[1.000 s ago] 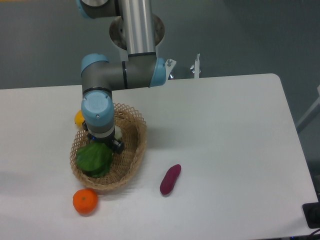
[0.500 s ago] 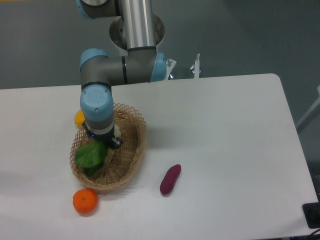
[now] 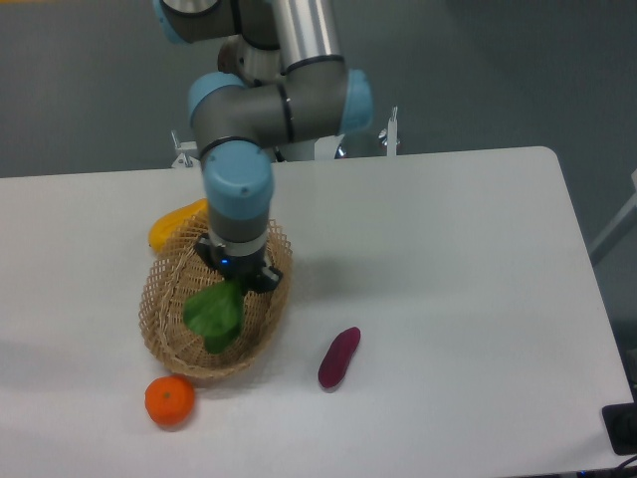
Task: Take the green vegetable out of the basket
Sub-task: 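Lift the bok choy up out of the basket, then carry the held bok choy away from the basket, past the sweet potato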
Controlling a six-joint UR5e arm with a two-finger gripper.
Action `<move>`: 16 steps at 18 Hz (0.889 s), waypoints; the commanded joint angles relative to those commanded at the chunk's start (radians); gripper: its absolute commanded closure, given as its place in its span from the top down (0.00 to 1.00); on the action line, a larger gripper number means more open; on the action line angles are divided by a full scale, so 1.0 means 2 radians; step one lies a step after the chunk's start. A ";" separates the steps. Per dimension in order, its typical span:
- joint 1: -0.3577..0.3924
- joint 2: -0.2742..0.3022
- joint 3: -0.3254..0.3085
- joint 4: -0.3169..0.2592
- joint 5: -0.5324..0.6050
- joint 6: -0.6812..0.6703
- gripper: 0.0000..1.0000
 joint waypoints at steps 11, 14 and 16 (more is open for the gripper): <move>0.105 -0.031 0.065 0.005 0.012 0.142 0.01; 0.124 -0.041 0.081 0.004 0.011 0.165 0.01; 0.133 -0.049 0.091 0.005 0.012 0.176 0.01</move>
